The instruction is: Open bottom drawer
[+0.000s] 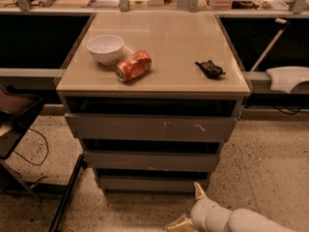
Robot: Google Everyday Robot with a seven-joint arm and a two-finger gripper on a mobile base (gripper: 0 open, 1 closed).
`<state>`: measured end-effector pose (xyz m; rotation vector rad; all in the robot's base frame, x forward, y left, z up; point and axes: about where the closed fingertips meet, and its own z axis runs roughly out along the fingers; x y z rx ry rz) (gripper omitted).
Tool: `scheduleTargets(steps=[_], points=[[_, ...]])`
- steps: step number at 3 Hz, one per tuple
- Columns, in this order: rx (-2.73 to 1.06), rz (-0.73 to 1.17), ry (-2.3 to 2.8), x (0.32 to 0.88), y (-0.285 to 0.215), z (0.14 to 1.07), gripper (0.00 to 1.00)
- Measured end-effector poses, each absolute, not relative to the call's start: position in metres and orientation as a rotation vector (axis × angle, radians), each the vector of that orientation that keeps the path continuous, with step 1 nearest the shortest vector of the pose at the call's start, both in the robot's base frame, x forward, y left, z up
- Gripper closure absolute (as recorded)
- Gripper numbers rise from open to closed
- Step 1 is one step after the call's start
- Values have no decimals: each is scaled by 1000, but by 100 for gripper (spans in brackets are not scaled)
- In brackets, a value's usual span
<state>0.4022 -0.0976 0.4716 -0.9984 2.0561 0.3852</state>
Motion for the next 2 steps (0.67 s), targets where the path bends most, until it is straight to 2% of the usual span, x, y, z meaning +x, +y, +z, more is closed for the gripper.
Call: scheduleTargets(steps=[1,2], points=[[-949,288,2071,463,-95,412,0],[-877,271,2105,477,-91,384,0]])
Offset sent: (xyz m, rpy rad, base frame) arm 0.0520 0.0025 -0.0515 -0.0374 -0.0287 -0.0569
